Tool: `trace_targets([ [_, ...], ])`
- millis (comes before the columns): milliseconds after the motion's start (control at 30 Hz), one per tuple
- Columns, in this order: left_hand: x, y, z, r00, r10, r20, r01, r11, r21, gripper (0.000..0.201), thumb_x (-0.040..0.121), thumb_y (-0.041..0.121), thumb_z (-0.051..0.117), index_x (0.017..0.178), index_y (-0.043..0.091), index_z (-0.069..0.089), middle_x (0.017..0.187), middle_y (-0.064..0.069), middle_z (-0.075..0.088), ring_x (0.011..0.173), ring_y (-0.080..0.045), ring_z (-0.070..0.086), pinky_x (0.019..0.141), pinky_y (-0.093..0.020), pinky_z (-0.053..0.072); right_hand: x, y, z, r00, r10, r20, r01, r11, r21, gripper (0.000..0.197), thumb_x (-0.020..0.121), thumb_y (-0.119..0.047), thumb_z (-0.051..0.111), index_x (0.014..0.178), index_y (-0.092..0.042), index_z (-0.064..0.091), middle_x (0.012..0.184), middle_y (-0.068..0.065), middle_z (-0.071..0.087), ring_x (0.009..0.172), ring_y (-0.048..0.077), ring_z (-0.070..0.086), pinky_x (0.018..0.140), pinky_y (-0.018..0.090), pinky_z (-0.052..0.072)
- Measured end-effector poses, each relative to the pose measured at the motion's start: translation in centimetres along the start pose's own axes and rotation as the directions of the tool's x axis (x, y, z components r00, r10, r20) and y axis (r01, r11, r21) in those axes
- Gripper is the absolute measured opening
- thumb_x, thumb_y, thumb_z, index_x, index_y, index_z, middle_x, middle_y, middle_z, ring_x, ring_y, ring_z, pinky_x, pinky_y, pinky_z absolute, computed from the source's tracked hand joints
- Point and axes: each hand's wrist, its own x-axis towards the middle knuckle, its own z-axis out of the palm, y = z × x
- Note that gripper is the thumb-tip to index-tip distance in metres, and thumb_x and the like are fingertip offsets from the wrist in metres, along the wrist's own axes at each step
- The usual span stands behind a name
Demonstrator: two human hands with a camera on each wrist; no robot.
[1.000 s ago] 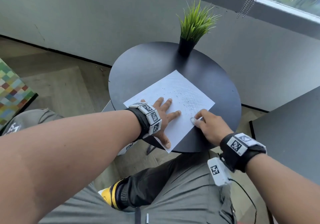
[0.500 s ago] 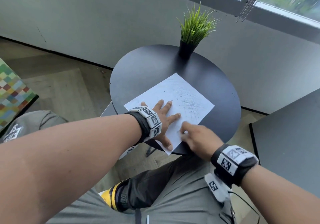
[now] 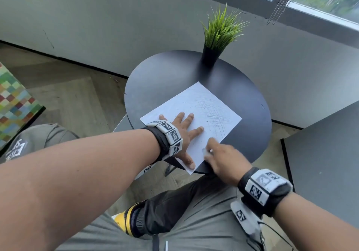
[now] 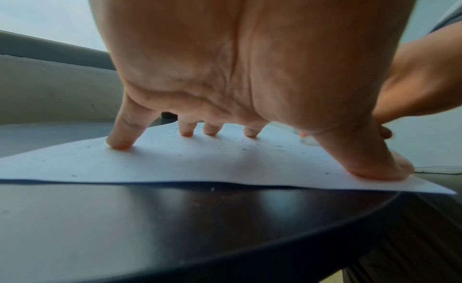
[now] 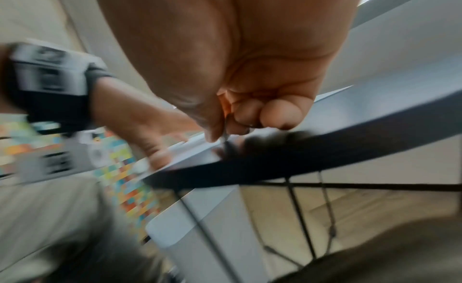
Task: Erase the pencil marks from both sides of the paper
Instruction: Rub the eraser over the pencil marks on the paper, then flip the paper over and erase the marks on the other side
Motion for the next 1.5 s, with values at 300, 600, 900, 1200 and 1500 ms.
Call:
trace_targets([
  [300, 0.1, -0.1, 0.0, 1.000, 0.009, -0.011, -0.009, 1.000, -0.006, 0.133, 0.052, 0.093, 0.060, 0.150, 0.046, -0.016, 0.161, -0.001, -0.028, 0.149, -0.032, -0.020, 0.100, -0.081, 0.013, 1.5, 1.5, -1.2, 0.985, 0.160, -0.059, -0.157, 0.987, 0.044, 0.018, 0.100, -0.040, 0.037, 0.097, -0.022, 0.036, 0.097, 0.012, 0.063, 0.086, 0.037, 0.058, 0.080, 0.046, 0.050],
  [600, 0.2, 0.0, 0.0, 1.000, 0.004, -0.007, -0.005, 1.000, -0.010, 0.133, 0.052, 0.092, 0.061, 0.150, 0.046, -0.016, 0.161, 0.000, -0.029, 0.148, -0.032, -0.021, 0.101, -0.081, 0.012, 1.2, 0.7, -0.8, 0.994, 0.111, 0.007, -0.110, 0.993, -0.049, 0.020, 0.100, -0.042, 0.035, 0.099, -0.022, 0.036, 0.099, 0.013, 0.062, 0.088, 0.038, 0.058, 0.079, 0.046, 0.049],
  [900, 0.2, -0.2, 0.3, 1.000, 0.011, -0.023, -0.012, 1.000, -0.014, 0.134, 0.051, 0.092, 0.062, 0.150, 0.046, -0.015, 0.161, 0.000, -0.028, 0.149, -0.032, -0.020, 0.100, -0.082, 0.012, 2.0, 0.0, -0.5, 0.996, 0.088, 0.002, -0.088, 0.996, -0.009, 0.017, 0.099, -0.040, 0.041, 0.103, -0.024, 0.041, 0.101, 0.010, 0.063, 0.091, 0.035, 0.058, 0.080, 0.043, 0.050],
  [1200, 0.3, -0.2, 0.1, 1.000, 0.010, -0.011, -0.010, 1.000, -0.014, 0.133, 0.053, 0.092, 0.061, 0.151, 0.046, -0.017, 0.160, 0.000, -0.030, 0.148, -0.032, -0.022, 0.101, -0.082, 0.010, 1.8, -1.2, -0.2, 0.998, 0.010, 0.056, -0.007, 0.998, -0.056, 0.015, 0.099, -0.039, 0.042, 0.102, -0.025, 0.038, 0.098, 0.008, 0.062, 0.089, 0.036, 0.059, 0.078, 0.044, 0.050],
  [1500, -0.7, -0.3, 0.3, 0.999, -0.016, -0.047, 0.015, 0.999, -0.034, 0.125, 0.054, 0.094, 0.057, 0.150, 0.049, -0.009, 0.163, 0.001, -0.020, 0.150, -0.031, -0.011, 0.103, -0.078, 0.012, 4.0, 6.2, -2.9, 0.920, 0.374, -0.115, -0.350, 0.918, 0.190, 0.015, 0.093, -0.043, 0.051, 0.094, -0.029, 0.048, 0.096, 0.003, 0.065, 0.090, 0.028, 0.060, 0.086, 0.043, 0.051],
])
